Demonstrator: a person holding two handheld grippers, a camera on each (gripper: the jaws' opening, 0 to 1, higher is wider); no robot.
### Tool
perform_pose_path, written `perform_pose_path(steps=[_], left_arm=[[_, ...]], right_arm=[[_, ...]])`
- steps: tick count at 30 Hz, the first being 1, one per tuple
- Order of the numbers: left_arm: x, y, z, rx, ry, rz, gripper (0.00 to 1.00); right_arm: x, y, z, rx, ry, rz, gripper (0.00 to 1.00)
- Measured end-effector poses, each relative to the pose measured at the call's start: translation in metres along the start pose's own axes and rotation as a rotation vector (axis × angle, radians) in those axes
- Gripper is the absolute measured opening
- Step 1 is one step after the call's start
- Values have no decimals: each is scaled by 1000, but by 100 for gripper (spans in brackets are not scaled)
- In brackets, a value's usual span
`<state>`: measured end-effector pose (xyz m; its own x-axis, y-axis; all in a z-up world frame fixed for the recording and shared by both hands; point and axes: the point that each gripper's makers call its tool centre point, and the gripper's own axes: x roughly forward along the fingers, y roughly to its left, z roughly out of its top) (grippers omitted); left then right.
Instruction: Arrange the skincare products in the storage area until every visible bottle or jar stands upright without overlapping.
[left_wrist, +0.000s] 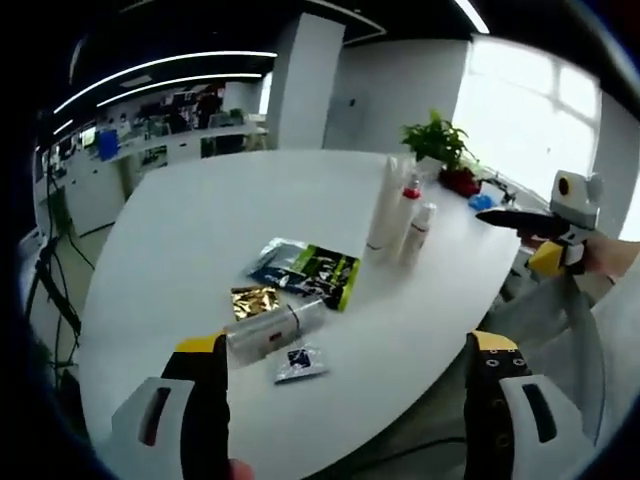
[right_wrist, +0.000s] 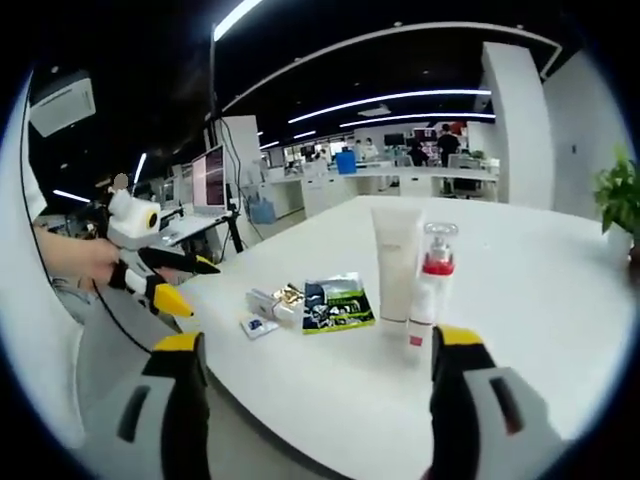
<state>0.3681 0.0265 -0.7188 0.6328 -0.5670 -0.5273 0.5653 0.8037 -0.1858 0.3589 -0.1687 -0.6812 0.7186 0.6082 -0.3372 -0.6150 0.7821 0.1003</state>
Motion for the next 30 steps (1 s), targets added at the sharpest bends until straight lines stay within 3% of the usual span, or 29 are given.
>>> perform_pose_path(steps=[5,12,15,21,25,30], left_arm=[[4,3,-3,63,49,-9,97],[16,20,-6,213,163,-26,96],[23,25,-5,272,190,-37,92],[38,35,-9,308,239,-57,83],[48,44,-11,334,270,-69,70],[57,55,-15,368,328,-85,64]], right_arm=[[0,0,0,0,-3,-2,93],[-1,-1,1,1,-6,-4,93],[-1,-2,1,1,-6,-4,93],[-1,-2,-1,-8,-1,-5,92],[0,-3,-2,-12,1,-5,92],[0,-7,-3,-7,0,-13,92]])
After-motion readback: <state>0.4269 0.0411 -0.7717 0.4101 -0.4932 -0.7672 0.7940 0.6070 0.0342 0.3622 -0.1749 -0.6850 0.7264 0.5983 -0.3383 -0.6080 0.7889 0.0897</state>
